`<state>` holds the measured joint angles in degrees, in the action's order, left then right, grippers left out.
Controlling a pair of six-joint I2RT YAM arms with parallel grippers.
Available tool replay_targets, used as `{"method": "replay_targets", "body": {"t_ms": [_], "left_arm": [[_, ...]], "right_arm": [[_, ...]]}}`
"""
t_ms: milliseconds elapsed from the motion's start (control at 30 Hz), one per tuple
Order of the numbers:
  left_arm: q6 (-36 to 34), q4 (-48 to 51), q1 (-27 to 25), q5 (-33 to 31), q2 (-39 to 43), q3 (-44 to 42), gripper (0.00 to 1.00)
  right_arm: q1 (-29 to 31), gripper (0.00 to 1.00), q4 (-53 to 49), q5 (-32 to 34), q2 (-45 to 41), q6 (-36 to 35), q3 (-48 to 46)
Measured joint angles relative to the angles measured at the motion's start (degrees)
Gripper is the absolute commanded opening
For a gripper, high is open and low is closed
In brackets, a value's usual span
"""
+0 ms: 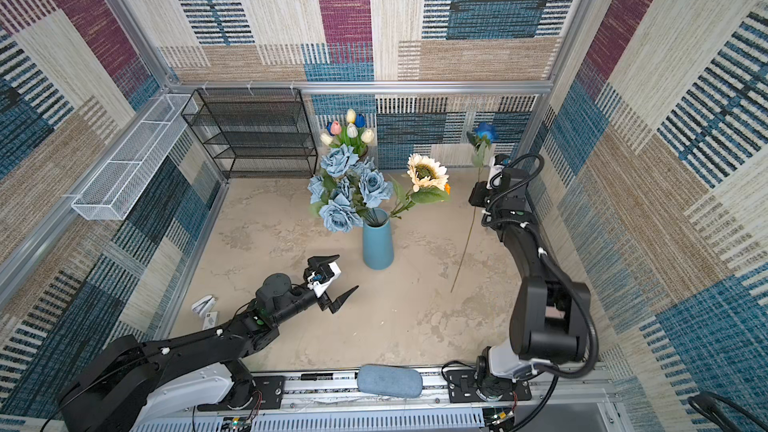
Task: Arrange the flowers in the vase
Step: 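Lift the blue rose upward with the right gripper, then carry the blue rose over the light blue vase with the right gripper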
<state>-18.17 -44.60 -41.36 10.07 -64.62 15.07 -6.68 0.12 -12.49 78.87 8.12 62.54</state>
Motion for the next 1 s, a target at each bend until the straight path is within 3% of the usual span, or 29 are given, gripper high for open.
{"method": "replay_targets", "body": {"t_ms": [233,433,567,700,867,1000], "left_arm": [[0.0,-0.6,0.0,-1.8,2.1,-1.5,0.96],[0.0,-1.1,0.0,-2.2,2.4,-1.9,0.96],[0.0,-1.1,0.0,-2.2,2.6,-2.0,0.96],[0.0,-1.4,0.0,-2.1,3.1,-2.1,0.96],[0.0,-1.6,0.0,-2.1,3.0,-2.1,0.96],[0.0,-1.6,0.0,-2.0,2.8,-1.8,0.96]], "right_arm": [[4.9,0.0,16.9,4.9,-26.6,2.5,-8.7],[10.2,0.0,32.3,-7.8,-33.8,2.5,-12.1],[14.4,0.0,41.2,-19.6,-32.5,2.5,-12.0],[22.5,0.0,48.7,-25.9,-27.6,1.8,-10.9],[33.1,0.0,56.1,-26.8,-17.7,-0.5,-7.7],[37.8,0.0,59.3,-26.3,-10.6,-2.7,-3.1]]}}
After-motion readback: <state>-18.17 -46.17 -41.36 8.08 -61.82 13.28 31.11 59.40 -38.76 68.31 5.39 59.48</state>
